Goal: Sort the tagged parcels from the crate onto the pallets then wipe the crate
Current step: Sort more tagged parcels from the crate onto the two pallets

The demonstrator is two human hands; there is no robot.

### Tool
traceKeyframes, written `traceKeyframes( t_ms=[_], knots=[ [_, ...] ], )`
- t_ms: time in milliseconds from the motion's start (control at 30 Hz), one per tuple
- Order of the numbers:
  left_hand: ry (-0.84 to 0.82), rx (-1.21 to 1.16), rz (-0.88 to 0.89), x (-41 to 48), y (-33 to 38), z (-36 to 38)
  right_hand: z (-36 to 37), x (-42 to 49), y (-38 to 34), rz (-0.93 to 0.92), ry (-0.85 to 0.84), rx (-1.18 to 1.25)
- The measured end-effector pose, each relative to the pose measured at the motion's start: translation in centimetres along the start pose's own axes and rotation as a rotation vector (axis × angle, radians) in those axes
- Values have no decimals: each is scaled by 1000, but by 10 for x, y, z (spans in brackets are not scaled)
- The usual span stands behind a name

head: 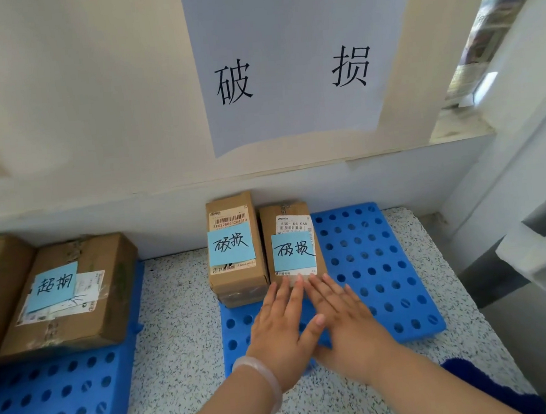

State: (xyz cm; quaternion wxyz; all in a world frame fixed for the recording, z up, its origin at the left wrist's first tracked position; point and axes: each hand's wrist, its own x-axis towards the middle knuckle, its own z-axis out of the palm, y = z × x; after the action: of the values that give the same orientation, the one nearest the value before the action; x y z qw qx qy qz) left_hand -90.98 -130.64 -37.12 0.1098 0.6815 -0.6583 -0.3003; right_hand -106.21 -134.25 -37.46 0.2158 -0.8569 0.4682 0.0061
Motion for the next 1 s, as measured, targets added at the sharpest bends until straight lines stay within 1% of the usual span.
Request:
traceKeyframes(
  t_ms=[100,233,400,533,667,733,800,933,1000],
  knots=[
    [6,20,5,-11,1,-3,-5,-18,1,14,60,-7],
    [-2,78,43,-35,14,-7,-10,-61,-3,82,90,-23],
    [-19,212,146,-72,44,-4,-19,-129,-15,186,167,-24],
    [8,247,286,-99,77,1,-26,-184,-28,288,294,-57],
    [14,297,448,-126,116,24,-18,-242,-34,413,355,-65],
    [-10,312,521,-141,135,39,-14,-275,-37,508,358,-4],
    [-32,325,590,-158,155,54,-9,-310,-35,563,384,-15],
    [-68,364,750,-193,201,82,-5,-383,-27,646,519,-29],
    [-94,352,819,-209,223,100,-4,-415,-28,714,550,-7]
  ],
)
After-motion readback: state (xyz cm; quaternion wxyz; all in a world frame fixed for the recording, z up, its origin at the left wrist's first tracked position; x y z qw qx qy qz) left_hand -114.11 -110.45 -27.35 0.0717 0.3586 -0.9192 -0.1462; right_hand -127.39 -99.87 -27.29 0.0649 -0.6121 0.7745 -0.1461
